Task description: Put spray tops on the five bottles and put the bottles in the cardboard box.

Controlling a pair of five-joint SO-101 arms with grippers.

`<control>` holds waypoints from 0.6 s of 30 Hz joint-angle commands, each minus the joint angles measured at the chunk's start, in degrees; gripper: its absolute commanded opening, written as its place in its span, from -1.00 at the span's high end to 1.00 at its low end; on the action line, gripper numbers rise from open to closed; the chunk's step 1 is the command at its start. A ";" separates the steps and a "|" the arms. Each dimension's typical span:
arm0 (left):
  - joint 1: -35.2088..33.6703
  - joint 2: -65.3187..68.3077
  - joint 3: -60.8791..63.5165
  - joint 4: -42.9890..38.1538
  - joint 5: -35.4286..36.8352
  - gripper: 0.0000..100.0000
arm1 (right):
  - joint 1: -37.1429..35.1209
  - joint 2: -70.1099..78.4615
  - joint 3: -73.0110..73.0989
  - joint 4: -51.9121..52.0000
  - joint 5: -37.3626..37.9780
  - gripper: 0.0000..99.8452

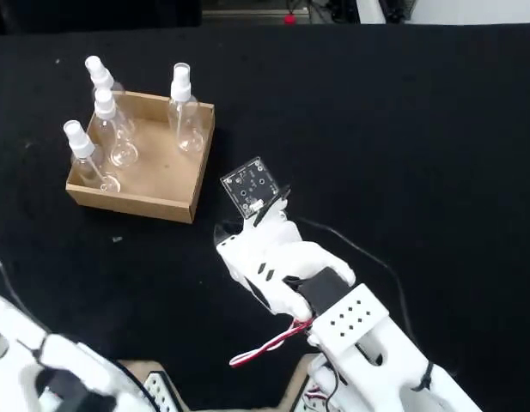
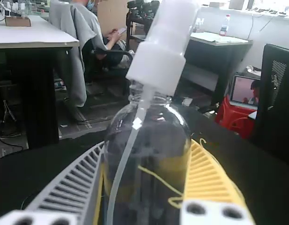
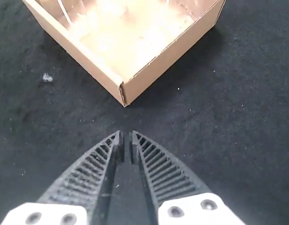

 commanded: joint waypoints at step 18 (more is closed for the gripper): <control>-4.97 45.01 -5.67 -54.15 -0.09 0.69 | -0.44 -0.40 -0.13 -1.32 0.53 0.95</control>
